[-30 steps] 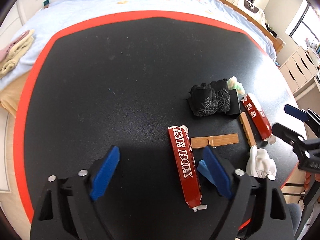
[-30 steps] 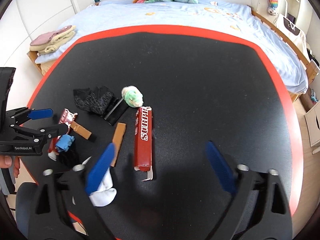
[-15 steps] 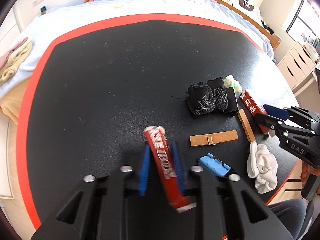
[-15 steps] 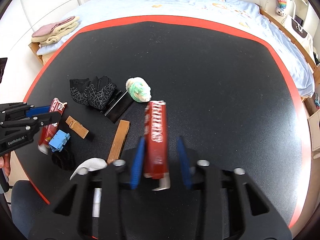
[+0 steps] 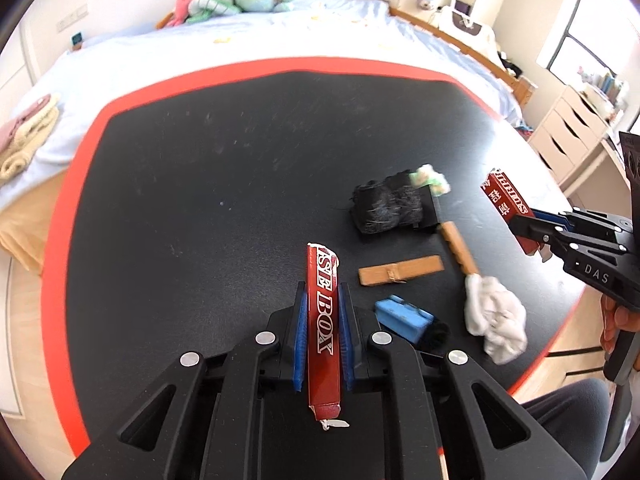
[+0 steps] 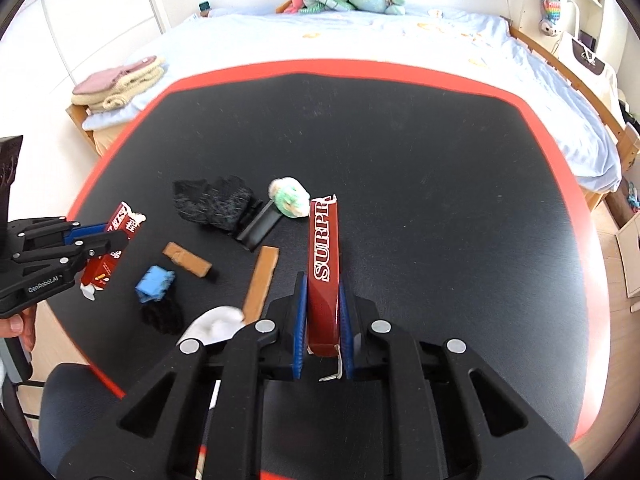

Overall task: Collect trash
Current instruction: 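Carry both red candy bars off the table over the pink wastebasket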

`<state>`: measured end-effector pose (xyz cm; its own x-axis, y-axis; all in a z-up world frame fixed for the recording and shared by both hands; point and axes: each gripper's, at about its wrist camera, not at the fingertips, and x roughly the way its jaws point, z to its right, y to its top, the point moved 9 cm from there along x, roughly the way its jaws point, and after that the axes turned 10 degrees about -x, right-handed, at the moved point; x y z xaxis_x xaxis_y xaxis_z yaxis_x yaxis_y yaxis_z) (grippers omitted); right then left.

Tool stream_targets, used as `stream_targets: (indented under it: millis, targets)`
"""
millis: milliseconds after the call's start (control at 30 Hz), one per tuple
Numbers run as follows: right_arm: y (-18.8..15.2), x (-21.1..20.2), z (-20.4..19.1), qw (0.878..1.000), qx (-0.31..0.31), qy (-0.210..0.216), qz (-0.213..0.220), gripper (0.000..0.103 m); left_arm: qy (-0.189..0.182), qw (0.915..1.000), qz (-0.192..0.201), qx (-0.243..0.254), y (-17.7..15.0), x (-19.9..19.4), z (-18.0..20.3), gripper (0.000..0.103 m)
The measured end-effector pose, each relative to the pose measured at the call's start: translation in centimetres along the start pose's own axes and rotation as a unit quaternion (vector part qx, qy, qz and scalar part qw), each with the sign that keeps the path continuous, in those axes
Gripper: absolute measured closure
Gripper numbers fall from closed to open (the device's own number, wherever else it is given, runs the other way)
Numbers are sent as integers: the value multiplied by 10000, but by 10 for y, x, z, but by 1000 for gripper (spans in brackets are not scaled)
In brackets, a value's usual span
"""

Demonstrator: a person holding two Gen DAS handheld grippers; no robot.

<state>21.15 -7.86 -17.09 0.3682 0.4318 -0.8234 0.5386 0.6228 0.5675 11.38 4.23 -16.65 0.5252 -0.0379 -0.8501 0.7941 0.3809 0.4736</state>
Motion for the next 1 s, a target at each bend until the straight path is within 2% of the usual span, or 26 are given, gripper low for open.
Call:
stream_targets:
  millis: [267, 533, 767, 1000]
  targets:
    - [-17, -64, -18, 9992, 60, -65, 386, 89, -306, 9984, 273, 385, -15, -46, 32, 89]
    - [-63, -112, -40, 9985, 104, -55, 539, 89, -741, 9933, 379, 801, -51, -82, 71, 89]
    - [-100, -133, -61, 9988, 76, -36, 492, 89, -952, 9889, 343, 1085, -75, -95, 95, 89]
    - [-142, -137, -83, 9995, 84, 98, 302, 89, -1081, 9859, 140, 1268, -109, -92, 108, 89]
